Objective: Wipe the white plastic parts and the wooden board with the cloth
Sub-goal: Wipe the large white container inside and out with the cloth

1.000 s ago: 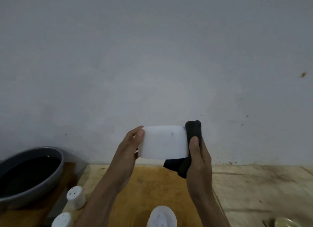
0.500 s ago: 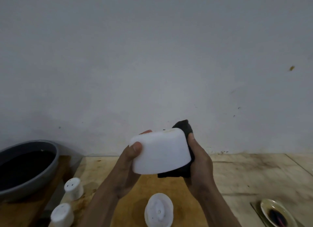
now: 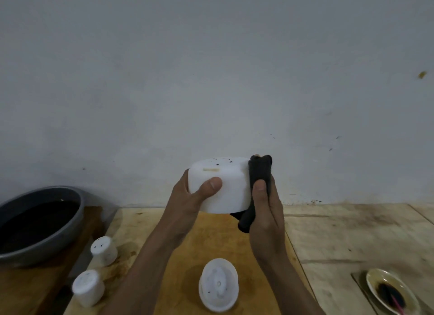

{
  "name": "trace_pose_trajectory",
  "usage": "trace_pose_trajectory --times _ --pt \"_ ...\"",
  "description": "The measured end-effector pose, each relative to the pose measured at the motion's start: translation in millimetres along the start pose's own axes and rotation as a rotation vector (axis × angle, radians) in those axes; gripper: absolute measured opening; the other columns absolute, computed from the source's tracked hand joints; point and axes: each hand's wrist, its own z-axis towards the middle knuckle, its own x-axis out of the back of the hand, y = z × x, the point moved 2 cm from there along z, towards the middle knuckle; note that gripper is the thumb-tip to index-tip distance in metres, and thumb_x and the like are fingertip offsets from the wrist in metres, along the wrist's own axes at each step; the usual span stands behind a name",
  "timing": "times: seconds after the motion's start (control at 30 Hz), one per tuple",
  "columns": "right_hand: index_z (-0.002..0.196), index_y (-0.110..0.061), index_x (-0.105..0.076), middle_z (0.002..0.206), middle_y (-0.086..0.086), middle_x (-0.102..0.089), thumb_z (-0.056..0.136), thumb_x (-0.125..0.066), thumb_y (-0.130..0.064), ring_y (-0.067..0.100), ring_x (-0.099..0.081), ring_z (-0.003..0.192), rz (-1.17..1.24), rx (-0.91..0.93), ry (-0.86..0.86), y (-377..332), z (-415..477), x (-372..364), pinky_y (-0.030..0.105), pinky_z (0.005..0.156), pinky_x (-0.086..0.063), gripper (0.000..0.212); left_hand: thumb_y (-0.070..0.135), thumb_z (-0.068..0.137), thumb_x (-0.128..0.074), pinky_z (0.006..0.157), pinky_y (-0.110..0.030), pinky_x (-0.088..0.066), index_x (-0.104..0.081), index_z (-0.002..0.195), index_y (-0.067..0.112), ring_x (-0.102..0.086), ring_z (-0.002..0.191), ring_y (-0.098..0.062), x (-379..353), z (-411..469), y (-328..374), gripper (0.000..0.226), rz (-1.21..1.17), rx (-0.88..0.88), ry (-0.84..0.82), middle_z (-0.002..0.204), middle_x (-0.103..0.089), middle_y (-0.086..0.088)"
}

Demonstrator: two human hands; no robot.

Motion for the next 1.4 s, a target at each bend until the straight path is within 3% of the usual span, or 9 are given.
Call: trace_pose_trajectory --times 0.13,0.23,0.37,0.53,0.77,0.97,1.07,1.27,1.4 --pt "0.113 -0.046 -0.058 0.089 -0.034 -0.068 0.103 -0.041 -0.033 -0.015 -0.064 0.084 0.106 -0.15 -0.021 -6 28 20 0.011 0.06 -0.052 0.024 0.068 0.035 -0.094 0.079 -0.052 -0.061 -0.07 0.124 0.027 -0.071 0.105 -0.039 -6 7 -12 0.101 -0.247 0.197 -0.16 0.122 -0.071 -0.02" --pt "0.108 -0.046 -0.06 0.081 -0.033 -0.067 0.104 -0.041 -0.035 -0.012 -0.064 0.076 0.07 -0.126 0.004 -4 36 25 0.011 0.058 -0.051 0.023 0.079 0.049 -0.081 0.092 -0.05 -0.056 -0.051 0.138 0.027 -0.063 0.119 -0.033 -11 21 -14 0.108 -0.15 0.135 -0.048 0.136 -0.06 -0.016" --pt "0.134 -0.041 -0.052 0.107 -0.011 -0.064 0.104 -0.039 -0.042 0.005 -0.06 0.089 -0.093 0.025 0.06 5 34 22 0.019 0.066 -0.053 0.033 0.082 0.072 -0.056 0.098 -0.043 -0.057 -0.052 0.133 0.034 -0.061 0.119 -0.021 -21 32 -2 0.078 0.15 -0.102 0.038 0.13 -0.061 0.003" --pt "0.146 -0.042 -0.036 0.147 -0.002 -0.044 0.1 -0.035 -0.048 0.021 -0.05 0.129 -0.25 0.179 -0.019 13 36 18 0.04 0.086 -0.059 0.046 0.066 0.053 -0.079 0.083 -0.037 -0.062 -0.053 0.134 0.03 -0.066 0.108 -0.021 -33 35 1 0.092 0.17 -0.179 0.085 0.123 -0.064 0.001" --pt "0.116 -0.047 -0.057 0.092 -0.023 -0.066 0.102 -0.04 -0.038 -0.005 -0.066 0.083 0.127 -0.093 -0.013 3 52 39 0.021 0.061 -0.058 0.024 0.081 0.034 -0.085 0.091 -0.041 -0.059 -0.041 0.14 0.02 -0.062 0.119 -0.025 -33 42 -8 0.129 -0.016 -0.051 0.06 0.133 -0.057 -0.008" --pt "0.14 -0.055 -0.037 0.135 -0.007 -0.054 0.1 -0.035 -0.05 0.025 -0.059 0.115 -0.235 0.128 -0.024 9 45 32 0.056 0.08 -0.057 0.04 0.067 0.063 -0.071 0.084 -0.033 -0.06 -0.045 0.143 0.034 -0.064 0.114 -0.022 -43 41 -9 0.09 0.088 -0.142 0.054 0.13 -0.06 0.005" --pt "0.14 -0.061 -0.032 0.151 -0.007 -0.041 0.101 -0.033 -0.046 0.021 -0.045 0.135 -0.305 0.23 -0.031 7 44 29 0.052 0.096 -0.052 0.042 0.063 0.052 -0.076 0.078 -0.032 -0.062 -0.044 0.142 0.035 -0.065 0.108 -0.021 -45 40 -6 0.1 0.155 -0.202 0.102 0.127 -0.06 0.006" --pt "0.111 -0.047 -0.06 0.096 -0.02 -0.065 0.102 -0.042 -0.04 -0.007 -0.066 0.081 0.133 -0.14 -0.006 -2 56 45 0.021 0.06 -0.057 0.021 0.077 0.028 -0.089 0.078 -0.039 -0.062 -0.043 0.138 0.027 -0.063 0.116 -0.03 -40 38 -13 0.129 -0.104 0.001 0.029 0.129 -0.057 -0.009" --pt "0.12 -0.047 -0.057 0.099 -0.009 -0.064 0.102 -0.041 -0.046 0.003 -0.063 0.079 0.029 -0.048 0.013 -3 49 39 0.018 0.061 -0.053 0.024 0.087 0.043 -0.075 0.088 -0.036 -0.057 -0.049 0.132 0.023 -0.063 0.115 -0.024 -40 38 -10 0.113 0.005 -0.02 0.084 0.123 -0.062 -0.003"
